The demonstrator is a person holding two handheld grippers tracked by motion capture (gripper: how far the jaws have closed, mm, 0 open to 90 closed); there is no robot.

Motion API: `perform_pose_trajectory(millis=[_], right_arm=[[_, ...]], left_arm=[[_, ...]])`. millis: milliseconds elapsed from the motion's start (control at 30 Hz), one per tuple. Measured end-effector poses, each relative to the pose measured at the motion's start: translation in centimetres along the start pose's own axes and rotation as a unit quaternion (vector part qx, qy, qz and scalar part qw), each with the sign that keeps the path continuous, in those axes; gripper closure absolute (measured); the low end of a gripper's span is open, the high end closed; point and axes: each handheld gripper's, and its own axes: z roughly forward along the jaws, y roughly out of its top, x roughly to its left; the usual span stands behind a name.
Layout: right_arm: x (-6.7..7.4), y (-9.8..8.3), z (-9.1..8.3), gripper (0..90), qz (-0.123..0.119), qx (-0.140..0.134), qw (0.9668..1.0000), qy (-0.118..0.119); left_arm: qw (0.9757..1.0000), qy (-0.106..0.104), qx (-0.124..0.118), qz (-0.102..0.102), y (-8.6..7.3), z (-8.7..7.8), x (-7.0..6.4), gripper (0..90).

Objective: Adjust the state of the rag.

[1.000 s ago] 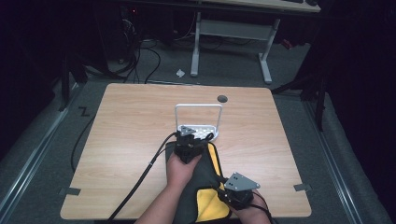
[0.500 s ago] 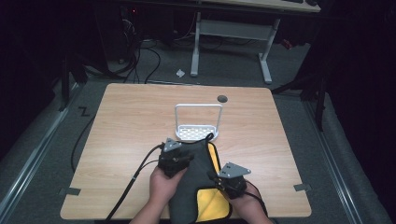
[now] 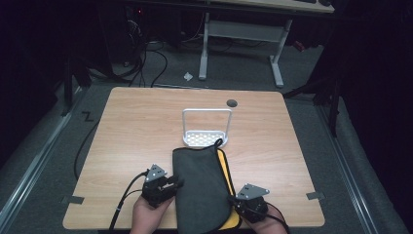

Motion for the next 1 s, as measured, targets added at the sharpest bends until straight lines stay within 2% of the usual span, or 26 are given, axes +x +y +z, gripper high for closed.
perform_pose_trajectory(millis=[33, 67, 167, 267, 400, 533, 667, 867, 900, 1000], right_arm=[[0.0, -0.1, -0.1, 86.9, 0.003, -0.002, 1.0000, 0.000], [0.0, 0.0, -0.2, 86.4, 0.005, -0.003, 1.0000, -0.003], [-0.6, 1.2, 0.4, 85.8, 0.007, -0.013, 0.9999, -0.008], [-1.5, 3.1, 2.1, 85.3, 0.007, -0.020, 0.9996, -0.020], [-3.0, 5.5, 4.6, 85.1, 0.024, -0.024, 0.9991, -0.026], [-3.6, 6.4, 6.1, 84.5, 0.023, -0.015, 0.9990, -0.037], [-3.8, 5.9, 6.6, 84.7, 0.024, 0.002, 0.9990, -0.038], [-2.9, 4.1, 4.7, 84.5, 0.009, 0.006, 0.9993, -0.036], [-2.7, 3.7, 4.4, 84.3, 0.005, 0.003, 0.9994, -0.035], [-2.3, 2.6, 3.3, 84.2, 0.009, 0.002, 0.9996, -0.026]], left_arm=[[0.9998, 0.012, 0.004, 0.014, -0.1, 0.1, -0.2, 64.9], [0.9997, 0.018, 0.005, 0.018, -0.2, 0.1, -0.2, 64.9], [0.9996, 0.018, 0.014, 0.018, -0.4, 0.5, -0.2, 64.9], [0.9993, 0.019, 0.023, 0.021, -0.6, 0.8, -0.1, 65.1], [0.9992, 0.017, 0.026, 0.026, -0.7, 0.7, -0.1, 65.0], [0.9992, 0.014, 0.025, 0.028, -0.8, 0.8, -0.1, 64.6], [0.9993, 0.007, 0.027, 0.025, -0.9, 0.7, -0.1, 64.4], [0.9986, -0.006, 0.035, 0.040, -1.2, 0.6, -1.0, 64.0], [0.9985, -0.014, 0.036, 0.039, -1.3, 0.5, -1.2, 64.0], [0.9980, -0.026, 0.041, 0.040, -1.5, 0.4, -1.6, 63.9]])
